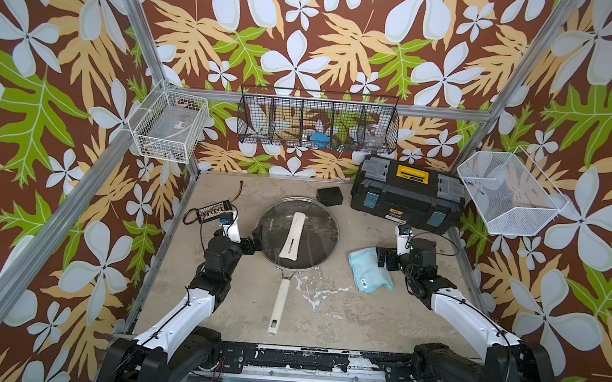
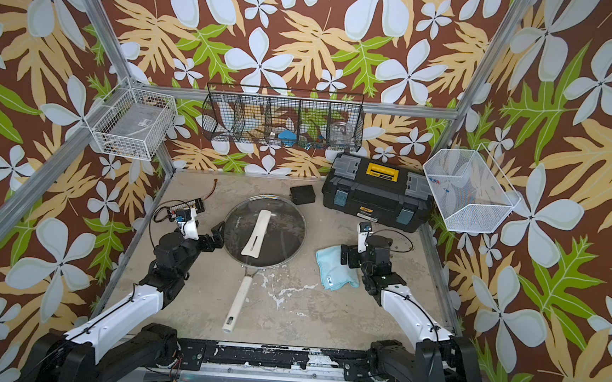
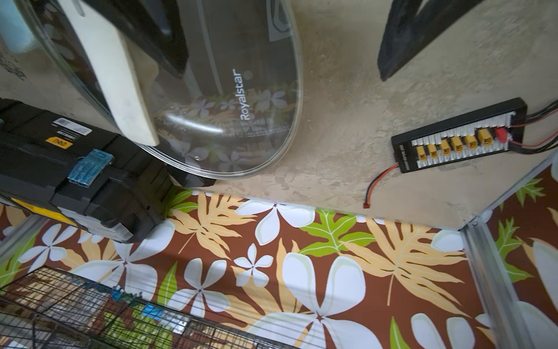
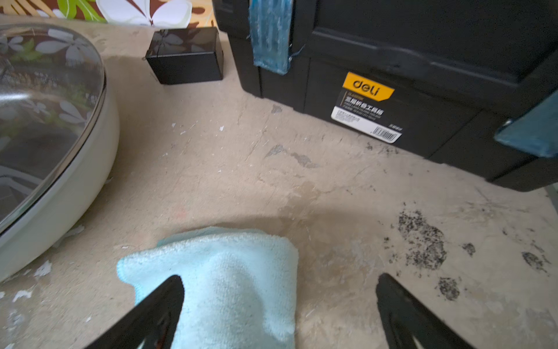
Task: Wipe the pot lid with a cloth
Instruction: Reset both arms
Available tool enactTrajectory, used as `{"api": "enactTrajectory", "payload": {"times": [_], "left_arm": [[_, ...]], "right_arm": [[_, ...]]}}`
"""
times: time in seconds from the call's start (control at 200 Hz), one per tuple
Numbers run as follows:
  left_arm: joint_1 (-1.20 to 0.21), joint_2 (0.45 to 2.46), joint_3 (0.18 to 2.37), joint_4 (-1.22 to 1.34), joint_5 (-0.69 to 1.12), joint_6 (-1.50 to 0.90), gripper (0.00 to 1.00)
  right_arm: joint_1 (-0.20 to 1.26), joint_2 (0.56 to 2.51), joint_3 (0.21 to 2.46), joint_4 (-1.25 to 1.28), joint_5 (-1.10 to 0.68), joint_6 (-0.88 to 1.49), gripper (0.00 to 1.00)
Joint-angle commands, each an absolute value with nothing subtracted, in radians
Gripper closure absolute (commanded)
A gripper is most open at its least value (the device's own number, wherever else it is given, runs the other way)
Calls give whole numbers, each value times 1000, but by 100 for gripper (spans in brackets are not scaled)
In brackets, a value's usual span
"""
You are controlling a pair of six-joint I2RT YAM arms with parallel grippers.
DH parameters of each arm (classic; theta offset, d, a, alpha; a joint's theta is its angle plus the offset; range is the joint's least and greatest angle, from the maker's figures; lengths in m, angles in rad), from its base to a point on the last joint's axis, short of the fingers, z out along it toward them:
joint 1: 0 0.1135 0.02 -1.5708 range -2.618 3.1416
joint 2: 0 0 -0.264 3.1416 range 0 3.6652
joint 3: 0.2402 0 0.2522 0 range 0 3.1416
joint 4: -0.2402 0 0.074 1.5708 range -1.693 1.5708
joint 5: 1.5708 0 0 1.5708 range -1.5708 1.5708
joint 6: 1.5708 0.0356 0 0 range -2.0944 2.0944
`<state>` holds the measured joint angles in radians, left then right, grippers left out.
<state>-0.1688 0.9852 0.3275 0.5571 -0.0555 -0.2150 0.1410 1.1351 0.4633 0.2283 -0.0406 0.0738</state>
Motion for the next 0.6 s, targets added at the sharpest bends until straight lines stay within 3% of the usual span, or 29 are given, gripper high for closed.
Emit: {"api": "enactTrajectory", "payload": {"times": [0.0, 0.225, 0.46, 0.596], "left_arm": [[-154, 974, 288, 717, -49, -180, 0], [-154, 1030, 180, 937, -136, -155, 0], [-153, 1158, 208, 942, -201, -19, 0], [-149, 1277, 172, 1099, -192, 6, 0]], "right_arm": [[135, 1106, 380, 491, 1, 48, 0], [132, 1095, 216, 812, 82, 20, 0], [127, 1239, 167, 1028, 120, 47, 0], [128, 1282, 211, 992, 131, 27, 0]]}}
